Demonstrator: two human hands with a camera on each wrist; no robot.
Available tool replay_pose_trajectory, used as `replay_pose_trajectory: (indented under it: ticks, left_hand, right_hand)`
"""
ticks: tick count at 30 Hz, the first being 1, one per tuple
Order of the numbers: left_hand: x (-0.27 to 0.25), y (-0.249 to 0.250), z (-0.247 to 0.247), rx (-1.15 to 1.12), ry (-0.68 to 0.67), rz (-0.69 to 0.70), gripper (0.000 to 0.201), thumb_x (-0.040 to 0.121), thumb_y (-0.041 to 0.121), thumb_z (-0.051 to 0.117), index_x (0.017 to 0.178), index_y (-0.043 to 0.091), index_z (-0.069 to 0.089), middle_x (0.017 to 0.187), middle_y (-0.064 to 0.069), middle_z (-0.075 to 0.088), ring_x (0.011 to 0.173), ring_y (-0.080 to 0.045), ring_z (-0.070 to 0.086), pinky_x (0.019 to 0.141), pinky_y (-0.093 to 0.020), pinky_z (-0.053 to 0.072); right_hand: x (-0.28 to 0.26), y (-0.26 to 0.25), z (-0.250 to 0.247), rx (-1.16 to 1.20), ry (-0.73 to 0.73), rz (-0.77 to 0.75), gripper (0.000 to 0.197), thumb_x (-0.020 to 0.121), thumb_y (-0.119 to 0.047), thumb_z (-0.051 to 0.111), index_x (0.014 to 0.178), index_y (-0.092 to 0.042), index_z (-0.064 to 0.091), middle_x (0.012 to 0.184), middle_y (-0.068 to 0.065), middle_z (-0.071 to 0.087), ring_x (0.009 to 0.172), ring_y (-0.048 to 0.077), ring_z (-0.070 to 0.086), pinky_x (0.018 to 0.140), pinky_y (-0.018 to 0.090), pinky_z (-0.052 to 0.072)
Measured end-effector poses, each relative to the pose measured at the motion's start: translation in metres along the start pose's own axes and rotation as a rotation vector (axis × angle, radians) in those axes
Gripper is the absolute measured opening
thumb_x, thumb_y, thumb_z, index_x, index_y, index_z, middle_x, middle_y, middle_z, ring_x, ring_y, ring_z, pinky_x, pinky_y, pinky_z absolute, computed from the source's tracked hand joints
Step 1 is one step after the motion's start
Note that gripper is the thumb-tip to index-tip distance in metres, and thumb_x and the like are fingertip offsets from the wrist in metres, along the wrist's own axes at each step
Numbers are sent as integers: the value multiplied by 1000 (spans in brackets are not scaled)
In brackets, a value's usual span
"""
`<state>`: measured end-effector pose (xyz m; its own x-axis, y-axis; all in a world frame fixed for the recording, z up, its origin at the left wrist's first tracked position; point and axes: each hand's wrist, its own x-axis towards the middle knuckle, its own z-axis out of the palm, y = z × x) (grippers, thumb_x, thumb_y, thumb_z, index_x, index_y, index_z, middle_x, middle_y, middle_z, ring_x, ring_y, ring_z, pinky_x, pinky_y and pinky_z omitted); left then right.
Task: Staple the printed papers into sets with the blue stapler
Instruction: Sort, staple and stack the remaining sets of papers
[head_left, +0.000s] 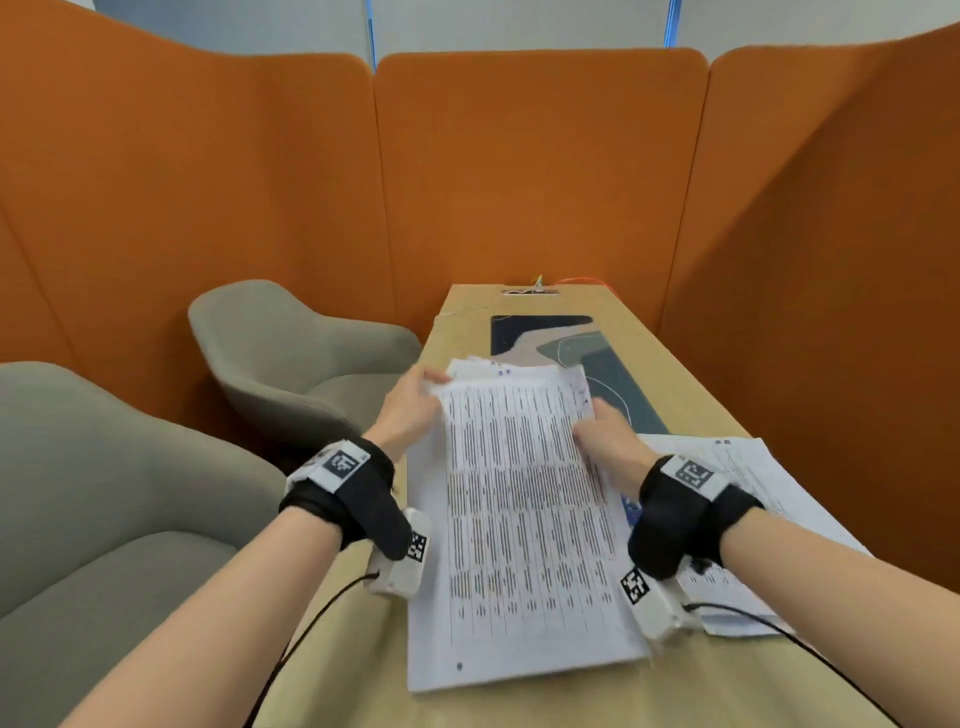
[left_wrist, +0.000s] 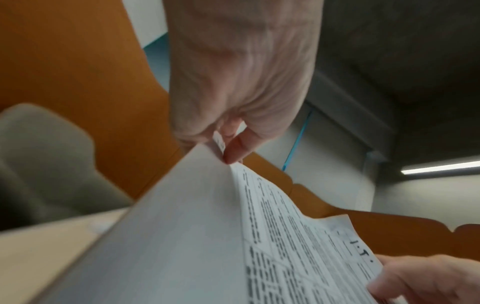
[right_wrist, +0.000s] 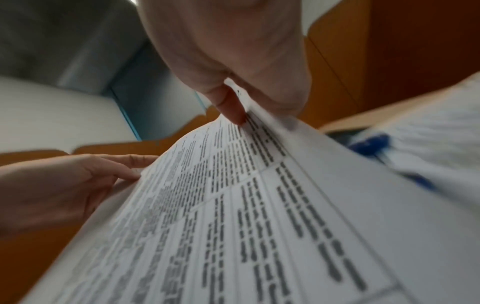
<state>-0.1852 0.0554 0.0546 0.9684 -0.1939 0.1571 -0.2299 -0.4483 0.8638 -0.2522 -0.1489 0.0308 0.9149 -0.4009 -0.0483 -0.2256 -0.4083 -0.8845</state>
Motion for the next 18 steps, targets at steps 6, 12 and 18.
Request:
replay_pose_trajectory:
  ticks: [6,12,18]
  left_hand:
    - [-11,-53,28,-77,-188,-250,33,90,-7,41,116,11,51,119,-7,44,106,-19,43,76,-23,40]
    - [-7,-74,21,-349,-230,-579,31,89,-9,45,118,1,47,115,-11,52,91,-20,52,77,-19,46]
    - [1,-98,28,-318,-302,-650,40,89,-11,42,129,-9,46,134,-18,50,125,-37,47,103,-36,39]
  right_hand:
    - [-22,54,25,-11,-58,220,36,95,1,38,130,5,49,128,26,55,118,39,54,62,25,44]
    - [-14,67,32,-8,-17,275,37,98,-7,35,133,-10,47,123,16,54,105,29,52,82,30,40]
    - [-12,63,38,-32,-42,263,34,99,-7,38,129,-2,51,124,21,57,114,36,55,89,35,47]
